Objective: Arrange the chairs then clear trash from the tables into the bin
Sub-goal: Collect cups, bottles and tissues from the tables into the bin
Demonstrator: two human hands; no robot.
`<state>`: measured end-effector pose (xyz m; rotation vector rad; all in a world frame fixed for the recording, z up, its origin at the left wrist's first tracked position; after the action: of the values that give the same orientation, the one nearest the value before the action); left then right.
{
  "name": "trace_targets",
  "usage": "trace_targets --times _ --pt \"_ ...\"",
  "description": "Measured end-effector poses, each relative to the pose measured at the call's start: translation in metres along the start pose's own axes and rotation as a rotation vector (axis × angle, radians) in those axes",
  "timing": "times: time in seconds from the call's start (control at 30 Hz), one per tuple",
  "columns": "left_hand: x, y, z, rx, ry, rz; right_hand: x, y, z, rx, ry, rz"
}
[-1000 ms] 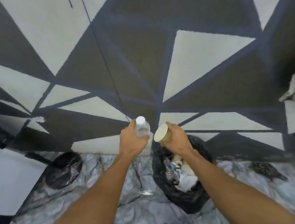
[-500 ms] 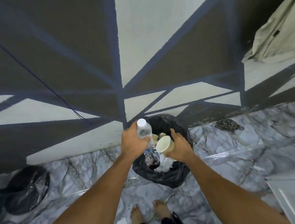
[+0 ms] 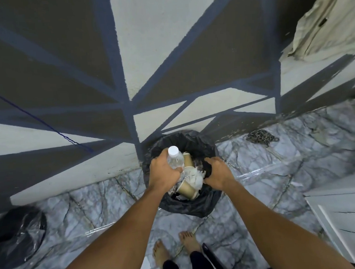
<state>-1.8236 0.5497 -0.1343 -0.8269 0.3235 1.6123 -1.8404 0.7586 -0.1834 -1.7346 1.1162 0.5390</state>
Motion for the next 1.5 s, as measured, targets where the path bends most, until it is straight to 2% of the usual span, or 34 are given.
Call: trace_targets --times 0.17,0.33,0.5,0.67,0.87,1.03,1.17,1.33,1.5 --pt "0.025 0.001 0.017 0.025 -0.009 -0.048 -0.011 -0.006 0.017 0.027 0.029 0.025" --pt "0.051 -0.011 0.024 0.086 0.174 -0.246 -0.024 -0.010 0.033 0.030 0.064 0.055" --pt "0.034 -0.026 0.017 0.044 0.153 -0.231 -0.030 -0.013 0.028 0.019 0.034 0.021" --pt "-0.025 -0.036 0.006 -0.034 0.132 -0.075 -0.032 -0.013 -0.031 -0.142 0.002 0.008" --pt "-0.148 -0.083 -0.040 -0.161 0.151 0.202 0.006 -0.043 -0.202 -0.552 -0.006 -0.107" --pt "-0.263 -0.194 -0.110 -0.340 0.196 0.490 0.077 -0.146 -0.360 -0.974 -0.090 -0.213" --pt "-0.320 -0.322 -0.170 -0.473 0.183 0.671 0.151 -0.262 -0.437 -1.211 -0.158 -0.356" --pt "-0.345 -0.504 -0.236 -0.675 0.169 0.850 0.253 -0.424 -0.474 -1.472 -0.295 -0.527" --pt "-0.329 -0.677 -0.282 -0.890 0.064 1.018 0.344 -0.579 -0.467 -1.678 -0.378 -0.680"
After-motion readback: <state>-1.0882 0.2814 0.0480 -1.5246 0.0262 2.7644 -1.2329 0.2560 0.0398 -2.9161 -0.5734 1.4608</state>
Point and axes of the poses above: each hand's wrist, its own y-axis towards the middle knuckle, its own x-axis out of the palm, z = x × y, the point moved 5 cm from there along y, towards the middle knuckle
